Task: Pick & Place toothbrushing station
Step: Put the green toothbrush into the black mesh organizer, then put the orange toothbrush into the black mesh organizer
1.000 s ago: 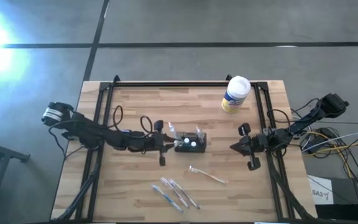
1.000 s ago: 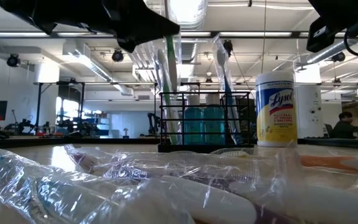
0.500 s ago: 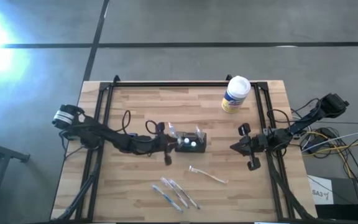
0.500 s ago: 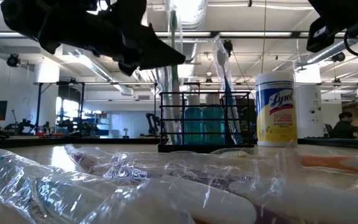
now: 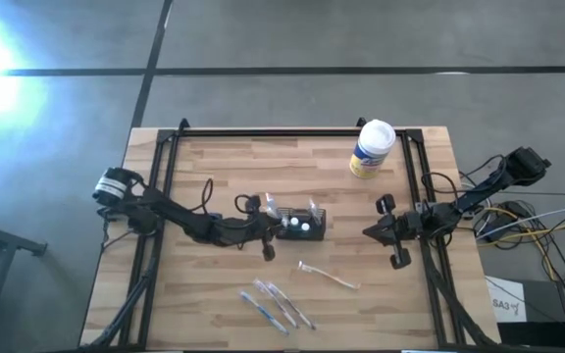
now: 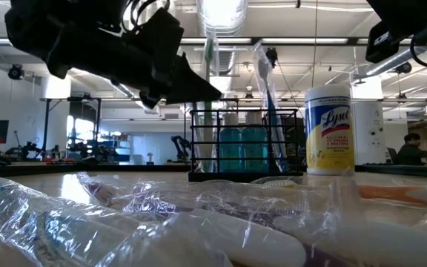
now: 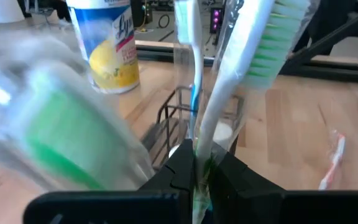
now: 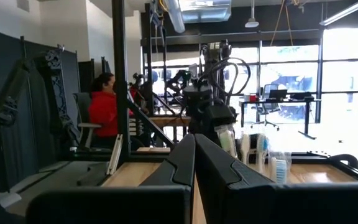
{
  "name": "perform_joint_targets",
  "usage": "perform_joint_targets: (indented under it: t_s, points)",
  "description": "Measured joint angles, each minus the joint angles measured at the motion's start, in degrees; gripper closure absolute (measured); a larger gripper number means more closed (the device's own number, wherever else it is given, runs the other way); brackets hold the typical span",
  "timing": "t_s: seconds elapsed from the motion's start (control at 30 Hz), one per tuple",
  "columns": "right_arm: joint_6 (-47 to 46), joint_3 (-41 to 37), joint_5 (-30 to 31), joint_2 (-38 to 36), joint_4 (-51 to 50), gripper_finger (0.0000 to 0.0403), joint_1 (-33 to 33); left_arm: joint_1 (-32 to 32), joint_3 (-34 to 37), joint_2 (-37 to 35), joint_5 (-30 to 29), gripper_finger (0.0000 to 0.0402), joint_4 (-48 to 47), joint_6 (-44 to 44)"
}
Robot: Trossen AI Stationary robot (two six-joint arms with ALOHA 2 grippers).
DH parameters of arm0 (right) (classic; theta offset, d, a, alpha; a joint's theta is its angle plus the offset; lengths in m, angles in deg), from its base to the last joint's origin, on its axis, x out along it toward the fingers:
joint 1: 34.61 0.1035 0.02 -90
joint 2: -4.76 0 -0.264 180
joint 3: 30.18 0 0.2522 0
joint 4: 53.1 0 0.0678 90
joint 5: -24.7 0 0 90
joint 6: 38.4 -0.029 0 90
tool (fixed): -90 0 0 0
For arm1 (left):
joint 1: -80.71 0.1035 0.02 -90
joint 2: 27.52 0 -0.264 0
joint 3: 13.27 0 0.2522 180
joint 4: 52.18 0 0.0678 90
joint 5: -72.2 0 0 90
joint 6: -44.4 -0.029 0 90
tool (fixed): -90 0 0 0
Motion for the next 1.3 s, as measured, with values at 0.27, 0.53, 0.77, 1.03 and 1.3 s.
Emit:
perform_joint_targets:
  t_s: [0.27, 0.53, 0.77, 1.03, 1.3]
  points:
    - [0.00, 0.00, 0.00, 0.00, -0.09, 0.0394, 0.00, 0.00, 0.00, 2.20, 0.02, 0.0371, 1.13, 0.74]
    - [-0.02, 0.00, 0.00, 0.00, -0.09, 0.0394, 0.00, -0.04, 0.00, 1.68, 0.33, 0.0334, 0.53, 0.98]
    - [-0.02, 0.00, 0.00, 0.00, -0.11, 0.0394, 0.00, -0.53, 0.02, 0.73, 0.85, 0.0287, 0.84, 0.36]
    - [-0.02, 0.00, 0.00, 0.00, -0.17, 0.0394, 0.00, -0.76, 0.02, 0.42, 0.94, 0.0215, 0.75, 0.22]
    - [0.05, 0.00, 0.00, 0.00, -0.17, 0.0394, -0.01, -2.10, 0.02, -2.07, 0.98, 0.0200, 0.49, 0.13]
